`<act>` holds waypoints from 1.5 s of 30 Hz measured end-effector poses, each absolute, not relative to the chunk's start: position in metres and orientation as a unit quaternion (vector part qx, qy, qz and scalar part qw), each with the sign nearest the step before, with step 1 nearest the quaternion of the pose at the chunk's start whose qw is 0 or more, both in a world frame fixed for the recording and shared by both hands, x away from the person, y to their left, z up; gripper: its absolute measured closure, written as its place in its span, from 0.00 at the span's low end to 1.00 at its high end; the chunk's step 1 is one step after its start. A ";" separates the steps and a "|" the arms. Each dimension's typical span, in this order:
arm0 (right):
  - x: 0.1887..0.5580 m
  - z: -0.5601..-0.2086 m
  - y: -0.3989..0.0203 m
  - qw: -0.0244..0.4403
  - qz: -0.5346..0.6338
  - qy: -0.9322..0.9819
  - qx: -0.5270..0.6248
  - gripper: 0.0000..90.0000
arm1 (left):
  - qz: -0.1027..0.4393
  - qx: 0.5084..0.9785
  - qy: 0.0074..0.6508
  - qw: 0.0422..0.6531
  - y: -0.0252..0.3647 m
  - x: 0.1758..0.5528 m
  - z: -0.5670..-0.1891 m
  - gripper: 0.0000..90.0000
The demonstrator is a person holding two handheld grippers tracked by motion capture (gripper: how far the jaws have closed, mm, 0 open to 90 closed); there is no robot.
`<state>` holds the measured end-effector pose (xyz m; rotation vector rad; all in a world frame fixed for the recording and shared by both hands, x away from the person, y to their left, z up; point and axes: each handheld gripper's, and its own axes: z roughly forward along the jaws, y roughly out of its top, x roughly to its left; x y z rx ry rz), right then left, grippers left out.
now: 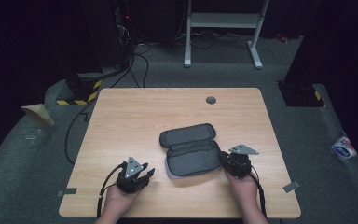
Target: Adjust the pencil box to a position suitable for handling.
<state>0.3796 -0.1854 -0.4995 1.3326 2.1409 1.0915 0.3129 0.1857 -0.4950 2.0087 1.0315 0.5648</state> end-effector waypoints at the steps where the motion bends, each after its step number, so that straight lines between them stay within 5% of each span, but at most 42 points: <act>1: 0.377 -0.500 -0.184 0.194 0.390 0.766 0.473 0.85 | 0.226 0.793 0.405 0.395 0.185 0.314 -0.494 0.69; 18: 0.343 -0.505 -0.144 0.174 0.404 0.788 0.431 0.81 | 0.226 0.788 0.403 0.407 0.181 0.322 -0.491 0.68; 45: 0.338 -0.506 -0.132 0.178 0.404 0.793 0.419 0.73 | 0.191 0.787 0.428 0.401 0.185 0.328 -0.501 0.83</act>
